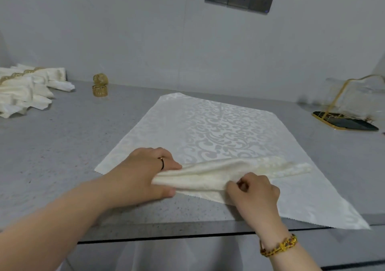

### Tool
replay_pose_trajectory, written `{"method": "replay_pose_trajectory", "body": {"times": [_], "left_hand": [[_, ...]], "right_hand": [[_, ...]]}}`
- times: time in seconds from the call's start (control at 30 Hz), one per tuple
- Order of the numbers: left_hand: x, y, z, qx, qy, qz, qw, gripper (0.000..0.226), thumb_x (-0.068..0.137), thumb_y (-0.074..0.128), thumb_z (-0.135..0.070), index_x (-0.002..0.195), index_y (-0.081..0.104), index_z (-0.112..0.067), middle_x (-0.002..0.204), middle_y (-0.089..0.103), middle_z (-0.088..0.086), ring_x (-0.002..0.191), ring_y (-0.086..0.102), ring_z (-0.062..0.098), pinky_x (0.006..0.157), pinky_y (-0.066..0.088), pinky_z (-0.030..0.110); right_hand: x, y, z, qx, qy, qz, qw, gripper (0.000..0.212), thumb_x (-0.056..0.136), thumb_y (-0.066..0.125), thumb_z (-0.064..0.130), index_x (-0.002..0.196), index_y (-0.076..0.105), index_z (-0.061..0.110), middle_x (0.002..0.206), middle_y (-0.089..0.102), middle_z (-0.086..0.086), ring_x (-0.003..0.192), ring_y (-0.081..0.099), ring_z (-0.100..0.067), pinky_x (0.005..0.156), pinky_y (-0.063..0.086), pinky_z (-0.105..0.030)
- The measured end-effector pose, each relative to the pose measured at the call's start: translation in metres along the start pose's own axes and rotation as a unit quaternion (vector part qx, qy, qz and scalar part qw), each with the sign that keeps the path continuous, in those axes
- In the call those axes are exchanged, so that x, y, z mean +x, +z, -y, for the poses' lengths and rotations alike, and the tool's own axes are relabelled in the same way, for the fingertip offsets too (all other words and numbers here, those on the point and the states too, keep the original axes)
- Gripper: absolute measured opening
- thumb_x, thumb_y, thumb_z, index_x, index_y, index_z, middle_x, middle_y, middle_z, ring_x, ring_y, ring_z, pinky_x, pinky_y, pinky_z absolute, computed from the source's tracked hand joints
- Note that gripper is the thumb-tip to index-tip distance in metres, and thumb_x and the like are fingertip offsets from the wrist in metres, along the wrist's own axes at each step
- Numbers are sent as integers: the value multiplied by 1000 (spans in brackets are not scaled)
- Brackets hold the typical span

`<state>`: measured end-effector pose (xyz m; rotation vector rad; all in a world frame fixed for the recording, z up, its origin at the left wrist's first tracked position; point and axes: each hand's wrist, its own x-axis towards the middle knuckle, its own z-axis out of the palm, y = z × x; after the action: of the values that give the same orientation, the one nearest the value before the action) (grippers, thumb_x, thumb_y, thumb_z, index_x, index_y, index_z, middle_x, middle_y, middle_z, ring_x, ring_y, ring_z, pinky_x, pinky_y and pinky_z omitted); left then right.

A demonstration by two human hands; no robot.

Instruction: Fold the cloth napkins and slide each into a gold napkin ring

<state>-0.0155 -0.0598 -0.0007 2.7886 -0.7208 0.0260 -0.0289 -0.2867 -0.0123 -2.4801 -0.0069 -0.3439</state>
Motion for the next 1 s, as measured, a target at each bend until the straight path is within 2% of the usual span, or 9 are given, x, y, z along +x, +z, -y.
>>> {"method": "replay_pose_trajectory", "body": {"times": [0.1, 0.23, 0.4, 0.5, 0.6, 0.67, 0.83, 0.93, 1.0], "left_hand": [[3, 9, -4, 47, 28, -69, 996, 78, 59, 18, -71, 127, 46, -44, 117, 38, -35, 112, 40, 0, 86, 22, 6], [6, 19, 0, 133, 78, -121, 981, 52, 92, 22, -55, 102, 68, -35, 98, 68, -17, 94, 44, 2, 85, 38, 16], [5, 23, 2, 134, 64, -83, 985, 62, 99, 7, -45, 106, 67, -35, 107, 68, -12, 92, 60, 2, 90, 31, 25], [5, 25, 1, 121, 60, -85, 987, 62, 99, 6, -44, 106, 67, -35, 108, 68, -12, 91, 63, 2, 91, 31, 25], [5, 28, 5, 86, 74, -96, 989, 61, 98, 9, -50, 105, 68, -33, 110, 67, -11, 102, 51, 2, 94, 28, 24], [4, 28, 6, 48, 86, -112, 989, 61, 95, 13, -55, 103, 69, -32, 110, 67, -10, 108, 45, 4, 95, 25, 21], [6, 28, 5, -54, 88, -152, 983, 82, 80, 1, -76, 108, 66, -35, 121, 52, -26, 120, 28, -9, 99, 14, 0], [6, 31, 7, -57, 41, -125, 990, 102, 55, -12, -89, 113, 59, -44, 116, 29, -44, 117, 8, -24, 92, 10, -7], [9, 33, 6, -68, 42, -140, 987, 93, 55, 6, -90, 110, 63, -41, 112, 32, -44, 121, 11, -20, 90, 15, -5]], "right_hand": [[1, -6, -6, 22, 10, 36, 999, 44, 81, 57, 16, 48, 28, 17, 56, 33, 6, 68, 33, -16, 59, 19, -27], [0, -7, -11, 82, 7, 51, 995, 47, 76, 59, 8, 45, 26, 18, 51, 30, 4, 58, 28, -10, 53, 20, -21], [10, -29, -15, 239, 85, 8, 967, 17, 83, 61, 16, 82, 44, 20, 79, 46, 2, 64, 44, -9, 54, 35, -14], [14, -31, -3, 148, -100, -150, 972, 27, 78, 60, 31, 101, 51, 21, 101, 49, 5, 92, 46, -12, 78, 34, -19], [16, -6, 14, -9, -360, -60, 931, 34, 71, 52, 32, 92, 68, 11, 94, 67, -3, 93, 50, -13, 84, 39, -22], [16, 13, 19, -63, -434, 3, 898, 28, 71, 48, 26, 80, 71, 13, 80, 71, -2, 78, 61, -17, 81, 46, -26], [12, 25, -7, -86, -487, 44, 868, 33, 87, 45, 25, 75, 74, 16, 87, 73, 3, 84, 68, -13, 83, 48, -21], [7, 11, -28, -84, -439, 69, 892, 52, 98, 28, 37, 87, 75, 15, 97, 72, 4, 94, 65, -9, 92, 43, -17], [6, 1, -39, -72, -385, 97, 915, 48, 96, 34, 40, 87, 75, 15, 98, 72, 4, 96, 62, -6, 94, 40, -13]]}}
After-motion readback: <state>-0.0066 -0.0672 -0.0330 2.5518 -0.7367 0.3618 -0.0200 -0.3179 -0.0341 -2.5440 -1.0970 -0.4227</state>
